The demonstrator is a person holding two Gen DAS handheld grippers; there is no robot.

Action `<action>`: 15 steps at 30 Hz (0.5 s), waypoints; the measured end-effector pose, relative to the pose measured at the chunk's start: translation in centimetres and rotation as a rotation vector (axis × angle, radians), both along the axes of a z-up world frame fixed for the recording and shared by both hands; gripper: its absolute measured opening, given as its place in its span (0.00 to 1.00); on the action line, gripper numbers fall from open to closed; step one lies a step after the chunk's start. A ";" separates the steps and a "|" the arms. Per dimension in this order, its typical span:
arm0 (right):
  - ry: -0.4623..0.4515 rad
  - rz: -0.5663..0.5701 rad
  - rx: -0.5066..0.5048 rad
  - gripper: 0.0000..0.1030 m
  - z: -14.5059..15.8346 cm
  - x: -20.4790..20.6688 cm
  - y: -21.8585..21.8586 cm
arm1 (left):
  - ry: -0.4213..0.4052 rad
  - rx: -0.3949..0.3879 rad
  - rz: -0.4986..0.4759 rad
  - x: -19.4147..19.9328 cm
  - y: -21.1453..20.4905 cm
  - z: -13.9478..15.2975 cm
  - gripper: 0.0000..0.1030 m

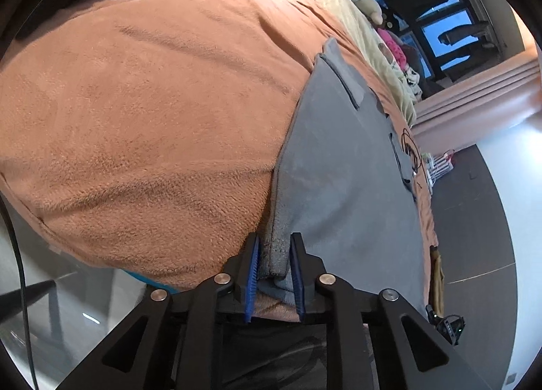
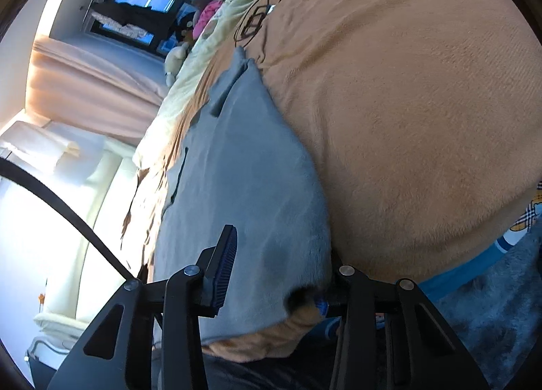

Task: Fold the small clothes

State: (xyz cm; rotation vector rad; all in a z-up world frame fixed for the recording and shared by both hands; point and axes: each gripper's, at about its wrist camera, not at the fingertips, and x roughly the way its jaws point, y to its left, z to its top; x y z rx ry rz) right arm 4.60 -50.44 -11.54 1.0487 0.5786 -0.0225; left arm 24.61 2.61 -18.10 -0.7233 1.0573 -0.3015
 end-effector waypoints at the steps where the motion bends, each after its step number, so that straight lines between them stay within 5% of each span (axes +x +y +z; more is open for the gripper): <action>1: -0.002 -0.006 -0.002 0.36 0.2 0.1 0.0 | -0.004 -0.004 0.000 0.0 -0.1 0.0 0.25; 5: 0.010 -0.007 -0.010 0.36 0.3 0.5 0.5 | -0.014 -0.018 0.014 0.0 -0.4 0.0 0.35; 9: 0.028 -0.030 -0.007 0.14 0.5 0.1 0.3 | -0.017 -0.010 0.051 0.4 -0.7 0.0 0.34; 10: 0.026 -0.033 -0.003 0.08 0.5 -0.1 0.2 | -0.014 -0.003 0.057 0.4 -0.7 0.1 0.31; 12: 0.022 -0.044 -0.002 0.03 0.8 -0.6 0.1 | 0.007 0.045 0.068 0.5 -0.7 0.2 0.09; 15: 0.019 -0.065 0.013 0.00 1.3 -1.6 -0.1 | 0.007 0.036 0.075 0.3 -0.3 0.5 0.06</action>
